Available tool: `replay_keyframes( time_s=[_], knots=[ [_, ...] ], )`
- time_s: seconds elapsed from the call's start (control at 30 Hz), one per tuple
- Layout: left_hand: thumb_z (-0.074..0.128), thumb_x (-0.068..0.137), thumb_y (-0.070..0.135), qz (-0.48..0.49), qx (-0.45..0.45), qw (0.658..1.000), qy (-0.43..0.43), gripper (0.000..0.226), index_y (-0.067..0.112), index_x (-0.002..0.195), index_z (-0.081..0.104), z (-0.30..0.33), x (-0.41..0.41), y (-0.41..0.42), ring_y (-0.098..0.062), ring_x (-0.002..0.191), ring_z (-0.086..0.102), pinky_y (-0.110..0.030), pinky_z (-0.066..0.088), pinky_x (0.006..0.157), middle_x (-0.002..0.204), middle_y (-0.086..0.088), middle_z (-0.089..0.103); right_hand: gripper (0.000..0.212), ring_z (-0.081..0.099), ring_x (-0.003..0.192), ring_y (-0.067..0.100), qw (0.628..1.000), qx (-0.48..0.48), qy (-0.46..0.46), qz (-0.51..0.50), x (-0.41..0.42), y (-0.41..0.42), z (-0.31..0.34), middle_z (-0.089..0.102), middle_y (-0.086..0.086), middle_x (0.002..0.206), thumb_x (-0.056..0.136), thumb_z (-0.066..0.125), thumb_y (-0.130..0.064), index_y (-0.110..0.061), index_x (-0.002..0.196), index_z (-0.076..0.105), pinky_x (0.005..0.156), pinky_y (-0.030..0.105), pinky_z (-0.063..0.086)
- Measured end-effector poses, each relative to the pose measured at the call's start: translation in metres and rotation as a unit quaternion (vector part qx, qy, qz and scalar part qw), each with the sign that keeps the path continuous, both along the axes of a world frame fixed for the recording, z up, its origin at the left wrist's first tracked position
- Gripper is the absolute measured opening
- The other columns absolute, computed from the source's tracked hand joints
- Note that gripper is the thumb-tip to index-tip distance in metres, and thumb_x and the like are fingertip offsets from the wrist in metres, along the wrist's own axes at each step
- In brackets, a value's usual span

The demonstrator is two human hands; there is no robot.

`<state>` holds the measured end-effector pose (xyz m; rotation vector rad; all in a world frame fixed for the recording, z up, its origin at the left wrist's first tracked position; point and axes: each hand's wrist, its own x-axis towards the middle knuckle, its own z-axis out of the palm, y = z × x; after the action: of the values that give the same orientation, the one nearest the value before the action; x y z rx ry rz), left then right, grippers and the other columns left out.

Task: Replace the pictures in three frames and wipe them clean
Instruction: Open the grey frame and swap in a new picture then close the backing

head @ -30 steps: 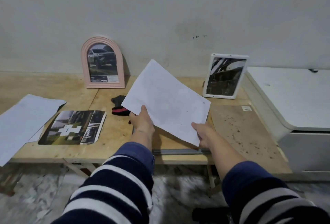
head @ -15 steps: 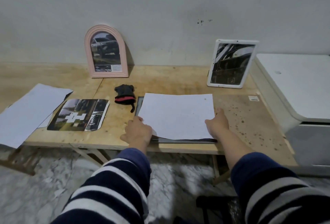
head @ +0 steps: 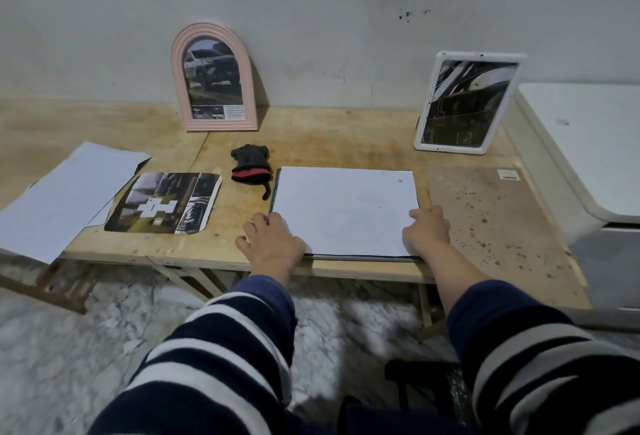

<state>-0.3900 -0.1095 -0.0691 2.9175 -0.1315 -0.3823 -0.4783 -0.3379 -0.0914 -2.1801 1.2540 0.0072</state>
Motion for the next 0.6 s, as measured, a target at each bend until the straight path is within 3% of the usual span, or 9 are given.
replay_keyframes(
  time_s=[0.13,0.3,0.47,0.6],
  knots=[
    [0.054,0.083,0.027,-0.008,-0.040,0.998,0.046,0.047,0.021,0.128,0.040,-0.001,0.000,0.000,-0.028,0.123,0.030,-0.044,0.032,0.096,0.134,-0.006,0.029,0.055,0.031,0.123,0.025,0.993,-0.059,0.072,0.078,-0.003,0.005,0.000,0.029,0.001,0.141,0.089,0.051,-0.008,-0.022,0.141,0.044,0.090,0.034,0.041],
    [0.052,0.083,0.028,-0.014,-0.011,0.999,0.027,0.046,0.019,0.126,0.041,-0.001,-0.003,-0.001,-0.027,0.123,0.031,-0.043,0.033,0.096,0.132,-0.006,0.031,0.050,0.028,0.127,0.026,0.974,-0.126,0.110,0.156,-0.011,0.008,-0.001,0.024,0.000,0.149,0.096,0.046,-0.026,-0.023,0.145,0.036,0.097,0.038,0.036],
    [0.052,0.084,0.031,-0.034,-0.001,0.999,0.023,0.048,0.017,0.128,0.039,-0.003,-0.003,0.001,-0.028,0.124,0.032,-0.045,0.034,0.098,0.134,-0.008,0.031,0.054,0.027,0.131,0.025,0.969,-0.135,0.114,0.172,-0.016,0.011,-0.001,0.024,0.001,0.152,0.099,0.042,-0.028,-0.024,0.150,0.026,0.102,0.040,0.034],
    [0.048,0.086,0.029,-0.046,0.007,0.999,0.016,0.047,0.015,0.130,0.037,-0.005,-0.006,0.000,-0.028,0.124,0.032,-0.045,0.034,0.098,0.136,-0.008,0.030,0.058,0.026,0.130,0.025,0.972,-0.129,0.108,0.163,-0.020,0.015,0.000,0.025,0.002,0.151,0.095,0.043,-0.019,-0.027,0.150,0.026,0.101,0.040,0.034]
  ],
)
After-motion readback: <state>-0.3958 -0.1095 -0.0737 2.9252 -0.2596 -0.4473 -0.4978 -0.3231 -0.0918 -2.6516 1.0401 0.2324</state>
